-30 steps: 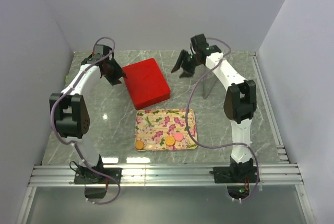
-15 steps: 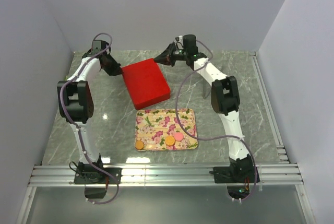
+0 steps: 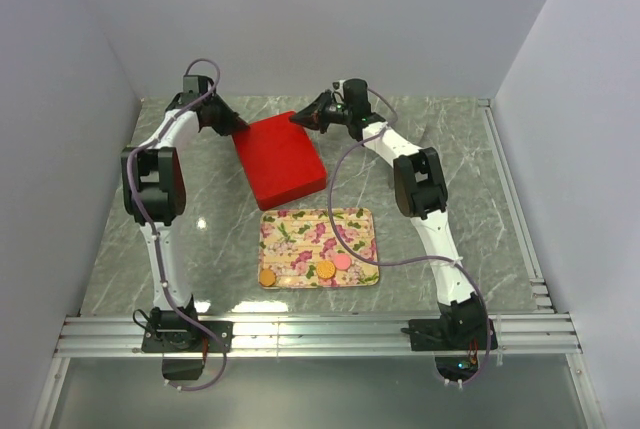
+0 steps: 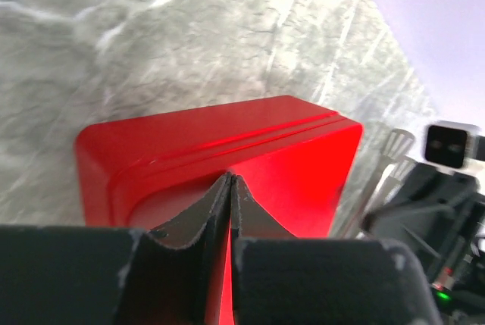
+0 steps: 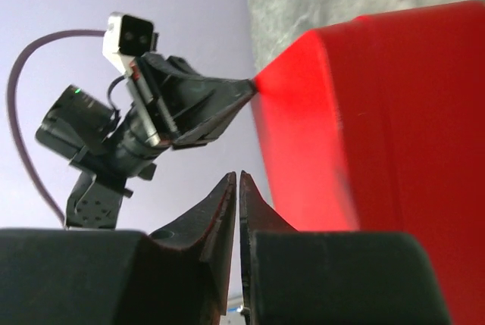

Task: Pack the cookies

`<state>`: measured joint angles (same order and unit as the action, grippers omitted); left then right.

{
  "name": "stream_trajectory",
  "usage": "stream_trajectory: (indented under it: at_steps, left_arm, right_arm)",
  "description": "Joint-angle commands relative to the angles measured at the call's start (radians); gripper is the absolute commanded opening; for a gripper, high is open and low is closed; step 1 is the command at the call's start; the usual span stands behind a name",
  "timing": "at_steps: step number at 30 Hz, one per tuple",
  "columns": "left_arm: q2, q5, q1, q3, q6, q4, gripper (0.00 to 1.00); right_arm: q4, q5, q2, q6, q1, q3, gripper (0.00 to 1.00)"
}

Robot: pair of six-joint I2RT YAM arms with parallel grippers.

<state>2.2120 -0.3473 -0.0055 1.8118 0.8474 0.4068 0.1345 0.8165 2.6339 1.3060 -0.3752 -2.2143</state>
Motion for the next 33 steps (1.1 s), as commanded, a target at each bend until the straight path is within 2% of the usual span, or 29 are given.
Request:
stream_trajectory:
  at_steps: [1,7,12,19,23,25,29,30,32,33]
  left_arm:
    - [0.072,0.022,0.004,-0.018,-0.001,0.043,0.11]
    - [0.032,0.025,0.029,-0.057,-0.019,0.053,0.12]
    - [-0.031,0.033,0.03,-0.034,-0.025,0.084,0.16]
    - [-0.196,0.027,0.03,0.02,-0.041,0.121,0.23]
    - [-0.313,0.031,0.03,-0.014,-0.056,0.136,0.27]
    - [-0.392,0.043,0.032,-0.041,-0.074,0.136,0.32]
    - [-0.526,0.076,0.03,-0.126,-0.119,0.153,0.48]
    - [-0.555,0.08,0.032,-0.143,-0.128,0.152,0.51]
    - [-0.638,0.111,0.03,-0.198,-0.154,0.158,0.55]
    - [-0.665,0.128,0.03,-0.218,-0.16,0.162,0.56]
  right_arm:
    - [-0.027,-0.05,0.037,-0.025,-0.004,-0.004,0.11]
    - [-0.177,-0.091,0.052,-0.068,-0.005,-0.013,0.08]
    - [-0.21,-0.082,0.02,-0.091,-0.005,-0.012,0.07]
    - [-0.161,-0.036,-0.172,-0.16,-0.007,0.041,0.08]
    - [-0.15,-0.017,-0.36,-0.218,-0.01,0.126,0.09]
    - [-0.15,-0.001,-0.429,-0.264,-0.019,0.165,0.13]
    - [-0.239,-0.007,-0.663,-0.411,-0.047,0.263,0.27]
    - [-0.304,-0.014,-0.704,-0.485,-0.056,0.278,0.35]
    - [-0.364,-0.056,-0.831,-0.559,-0.074,0.349,0.45]
    - [-0.406,-0.071,-0.879,-0.621,-0.097,0.382,0.54]
